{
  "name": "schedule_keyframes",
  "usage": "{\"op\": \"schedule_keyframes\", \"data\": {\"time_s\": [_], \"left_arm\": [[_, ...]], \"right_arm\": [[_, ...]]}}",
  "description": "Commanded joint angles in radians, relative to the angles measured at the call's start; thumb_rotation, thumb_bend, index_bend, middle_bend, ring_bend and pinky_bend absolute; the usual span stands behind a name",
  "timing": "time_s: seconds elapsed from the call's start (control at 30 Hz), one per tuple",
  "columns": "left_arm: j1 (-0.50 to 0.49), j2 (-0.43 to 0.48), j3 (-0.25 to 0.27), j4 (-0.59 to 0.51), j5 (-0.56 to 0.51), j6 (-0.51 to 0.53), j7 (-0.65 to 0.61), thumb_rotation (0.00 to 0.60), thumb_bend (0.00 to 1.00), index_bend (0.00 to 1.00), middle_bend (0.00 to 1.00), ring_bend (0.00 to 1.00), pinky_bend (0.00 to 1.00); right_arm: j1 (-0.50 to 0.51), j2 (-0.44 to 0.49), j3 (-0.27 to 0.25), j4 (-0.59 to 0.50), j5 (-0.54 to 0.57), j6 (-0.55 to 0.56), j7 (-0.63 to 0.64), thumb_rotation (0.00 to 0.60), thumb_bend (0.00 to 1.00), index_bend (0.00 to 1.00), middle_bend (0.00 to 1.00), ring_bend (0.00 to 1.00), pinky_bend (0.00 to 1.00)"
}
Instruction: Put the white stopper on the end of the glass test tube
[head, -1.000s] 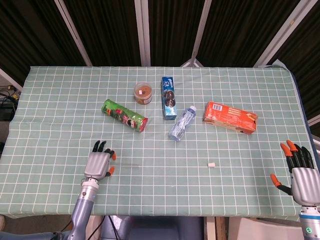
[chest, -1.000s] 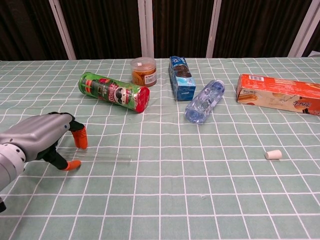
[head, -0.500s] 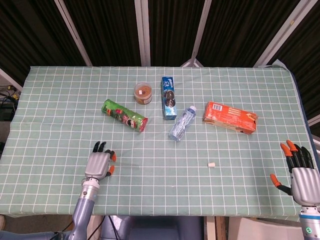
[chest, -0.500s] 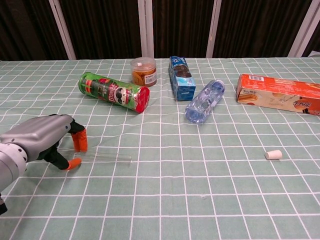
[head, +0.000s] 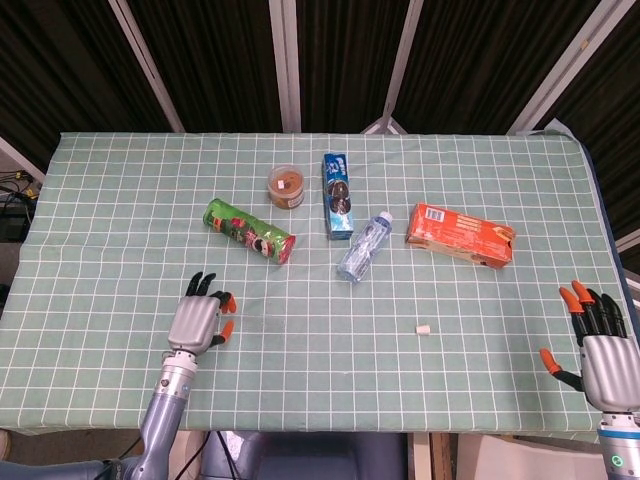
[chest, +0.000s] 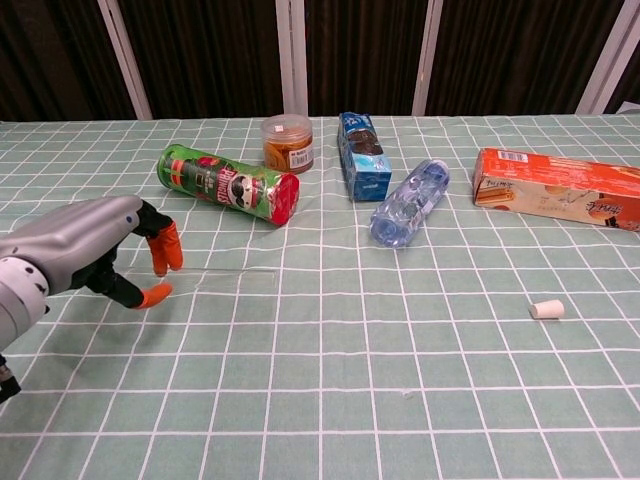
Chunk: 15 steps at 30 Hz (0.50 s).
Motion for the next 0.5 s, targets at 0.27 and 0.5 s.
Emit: {"op": "schedule_keyframes", "data": {"time_s": [0.27,0.5], "left_arm": [[-0.028,0.058,-0.027,0.053,0.132,-0.040,-0.234,0.600,0.67,0.58,0.49,0.10,0.00],[-0.057,0.105,-0.083,0.024,0.158,-0.059,-0.329,0.600,0.67,0.58,0.49,0.10,0.00]], "right_arm": [[0.023,-0.011,0.008,-0.019,0.010,-0.034,-0.041,0.600,0.31,0.00,0.00,0.00,0.00],[0.076,-0.037,0.029,-0.053,0.044,-0.113,-0.107,0.600,0.31,0.15,0.05,0.00,0.00]]}}
